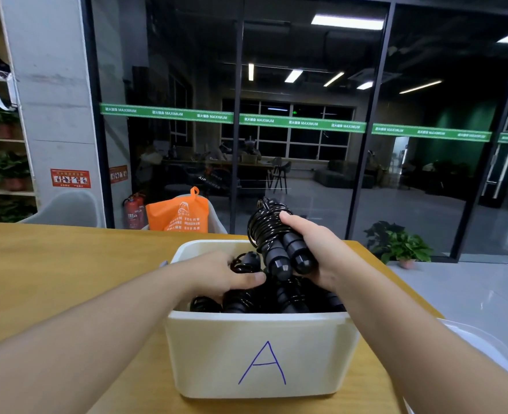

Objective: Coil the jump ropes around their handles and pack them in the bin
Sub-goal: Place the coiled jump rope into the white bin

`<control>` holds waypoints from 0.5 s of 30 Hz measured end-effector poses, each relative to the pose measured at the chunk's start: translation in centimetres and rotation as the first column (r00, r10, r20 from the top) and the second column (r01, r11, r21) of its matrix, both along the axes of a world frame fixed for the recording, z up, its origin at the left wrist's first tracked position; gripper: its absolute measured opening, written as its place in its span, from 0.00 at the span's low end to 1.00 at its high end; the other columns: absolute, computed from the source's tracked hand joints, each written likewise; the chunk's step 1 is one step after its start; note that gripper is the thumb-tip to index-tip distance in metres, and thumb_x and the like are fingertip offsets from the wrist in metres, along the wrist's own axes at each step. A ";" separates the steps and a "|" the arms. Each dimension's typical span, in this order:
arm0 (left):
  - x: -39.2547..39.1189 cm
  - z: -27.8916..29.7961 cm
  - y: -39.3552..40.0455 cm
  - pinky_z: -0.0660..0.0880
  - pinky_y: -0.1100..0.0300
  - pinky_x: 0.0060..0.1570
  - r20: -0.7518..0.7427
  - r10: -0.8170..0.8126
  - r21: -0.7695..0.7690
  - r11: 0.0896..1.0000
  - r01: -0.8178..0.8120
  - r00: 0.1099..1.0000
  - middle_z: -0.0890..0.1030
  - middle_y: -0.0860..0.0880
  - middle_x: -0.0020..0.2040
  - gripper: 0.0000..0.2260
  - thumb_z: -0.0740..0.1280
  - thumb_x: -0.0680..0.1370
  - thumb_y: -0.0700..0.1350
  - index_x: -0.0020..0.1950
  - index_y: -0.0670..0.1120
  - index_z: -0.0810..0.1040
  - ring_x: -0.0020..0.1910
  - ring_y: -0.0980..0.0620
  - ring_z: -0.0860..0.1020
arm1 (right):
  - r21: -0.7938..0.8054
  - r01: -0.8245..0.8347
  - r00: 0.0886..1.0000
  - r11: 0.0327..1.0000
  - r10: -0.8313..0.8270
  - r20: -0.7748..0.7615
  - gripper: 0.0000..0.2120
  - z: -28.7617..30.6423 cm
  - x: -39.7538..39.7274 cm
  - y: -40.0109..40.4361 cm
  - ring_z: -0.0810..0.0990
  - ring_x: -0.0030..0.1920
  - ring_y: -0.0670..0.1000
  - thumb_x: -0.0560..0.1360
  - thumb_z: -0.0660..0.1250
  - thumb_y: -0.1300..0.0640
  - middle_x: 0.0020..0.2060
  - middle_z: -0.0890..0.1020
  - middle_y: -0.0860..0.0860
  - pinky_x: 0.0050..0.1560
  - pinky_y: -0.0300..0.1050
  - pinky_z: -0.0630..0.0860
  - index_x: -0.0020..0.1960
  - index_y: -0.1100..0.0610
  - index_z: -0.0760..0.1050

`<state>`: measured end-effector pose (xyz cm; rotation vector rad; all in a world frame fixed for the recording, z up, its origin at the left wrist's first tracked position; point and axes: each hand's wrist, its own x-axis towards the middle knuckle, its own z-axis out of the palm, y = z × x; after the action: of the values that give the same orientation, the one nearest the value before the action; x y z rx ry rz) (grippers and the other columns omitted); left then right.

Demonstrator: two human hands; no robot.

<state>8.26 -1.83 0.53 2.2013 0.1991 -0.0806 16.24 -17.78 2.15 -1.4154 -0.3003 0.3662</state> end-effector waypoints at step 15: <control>0.2 1.9 3.7 0.75 0.39 0.46 -0.320 0.137 -0.578 0.756 -0.308 0.938 0.73 0.32 0.62 0.41 0.45 0.77 0.69 0.66 0.34 0.69 0.49 0.29 0.78 | 0.001 -0.108 0.989 0.994 0.107 -0.100 0.11 1.3 -3.6 4.9 0.81 0.38 0.55 0.79 0.65 0.50 0.36 0.81 0.55 0.50 0.51 0.79 0.49 0.59 0.76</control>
<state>8.50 1.88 2.48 1.4796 0.5096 -0.2637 12.66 -12.91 3.41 -1.3840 -0.2949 0.5244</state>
